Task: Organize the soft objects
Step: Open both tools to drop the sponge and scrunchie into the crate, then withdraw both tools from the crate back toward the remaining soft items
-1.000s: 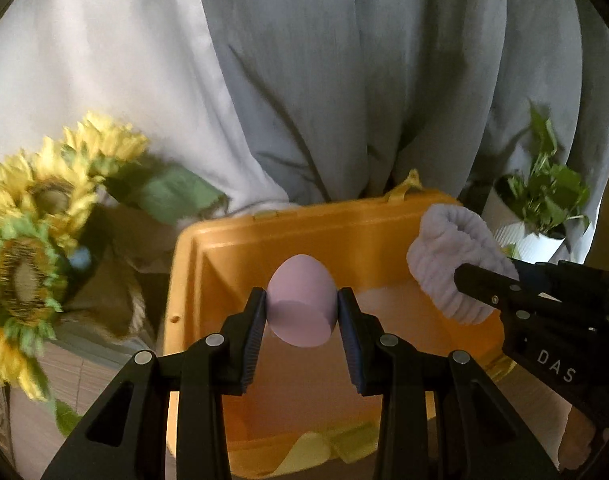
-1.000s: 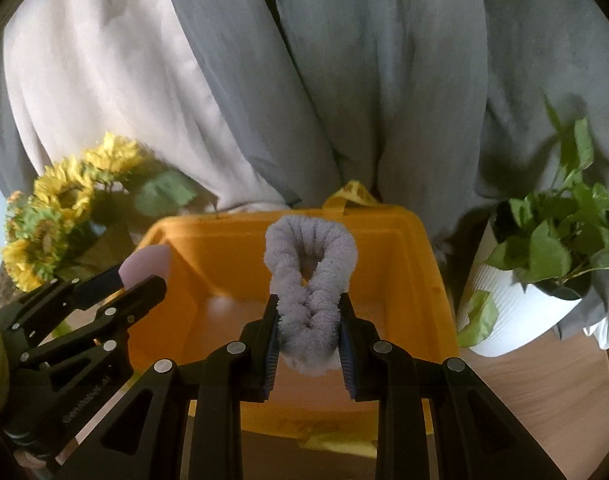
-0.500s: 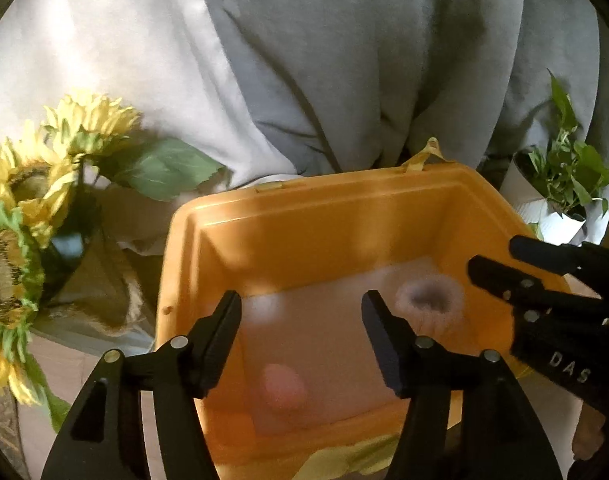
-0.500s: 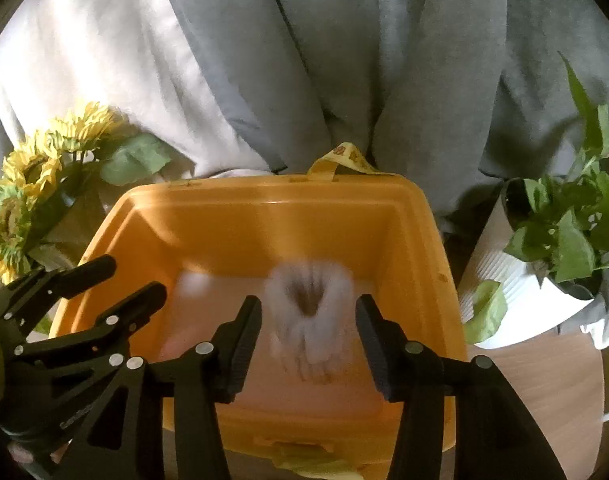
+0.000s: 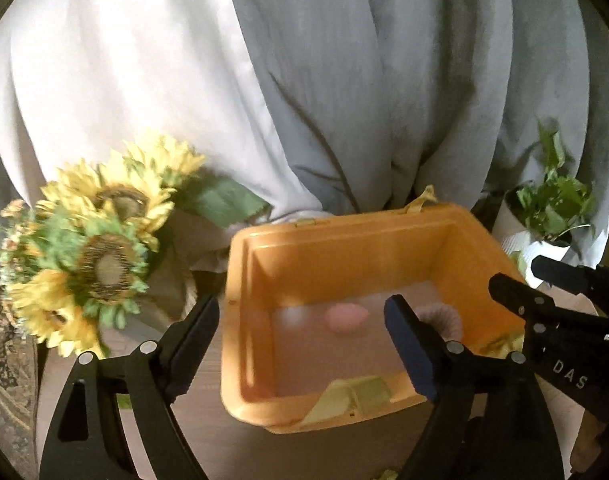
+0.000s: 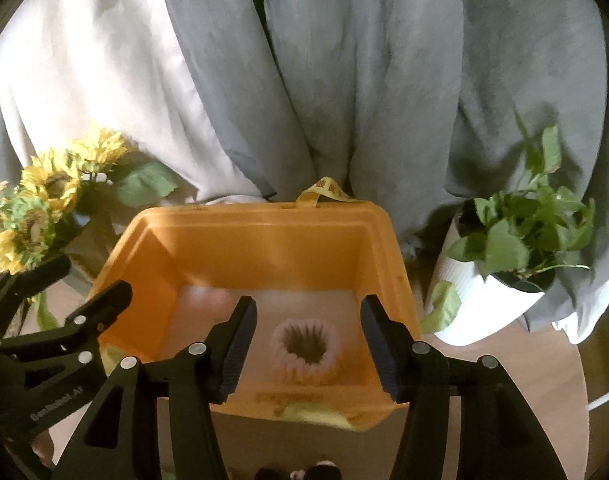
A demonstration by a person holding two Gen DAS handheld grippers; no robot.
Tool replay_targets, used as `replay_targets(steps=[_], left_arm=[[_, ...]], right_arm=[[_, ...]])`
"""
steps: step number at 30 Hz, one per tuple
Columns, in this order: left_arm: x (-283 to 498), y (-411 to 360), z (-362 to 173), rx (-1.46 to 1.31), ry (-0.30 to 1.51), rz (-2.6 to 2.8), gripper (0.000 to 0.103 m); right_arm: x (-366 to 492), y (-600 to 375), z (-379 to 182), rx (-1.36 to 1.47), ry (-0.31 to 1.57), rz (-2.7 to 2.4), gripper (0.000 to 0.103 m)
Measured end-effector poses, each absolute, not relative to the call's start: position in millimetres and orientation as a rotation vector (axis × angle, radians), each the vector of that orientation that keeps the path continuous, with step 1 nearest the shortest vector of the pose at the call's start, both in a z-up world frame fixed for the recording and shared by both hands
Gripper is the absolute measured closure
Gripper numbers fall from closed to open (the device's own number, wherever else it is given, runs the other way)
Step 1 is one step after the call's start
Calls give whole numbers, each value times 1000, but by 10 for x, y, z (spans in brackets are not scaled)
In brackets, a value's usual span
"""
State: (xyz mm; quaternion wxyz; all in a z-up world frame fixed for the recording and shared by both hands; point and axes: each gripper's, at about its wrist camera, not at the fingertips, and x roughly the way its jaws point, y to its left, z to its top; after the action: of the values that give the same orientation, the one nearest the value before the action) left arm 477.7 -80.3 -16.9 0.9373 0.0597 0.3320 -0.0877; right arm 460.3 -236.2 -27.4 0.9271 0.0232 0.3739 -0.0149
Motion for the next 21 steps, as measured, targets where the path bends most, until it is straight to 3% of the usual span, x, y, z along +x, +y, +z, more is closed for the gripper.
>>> replay_targets(steps=[7, 10, 21], left_arm=[[4383, -750, -2, 124, 632, -201, 18], [4255, -765, 46, 124, 621, -221, 18], [3668, -746, 180, 131, 565, -235, 18]], right_arm=[[4206, -2372, -116, 71, 726, -53, 47], [4016, -2376, -60, 75, 705, -81, 42], [3403, -2410, 77, 84, 645, -118, 37]])
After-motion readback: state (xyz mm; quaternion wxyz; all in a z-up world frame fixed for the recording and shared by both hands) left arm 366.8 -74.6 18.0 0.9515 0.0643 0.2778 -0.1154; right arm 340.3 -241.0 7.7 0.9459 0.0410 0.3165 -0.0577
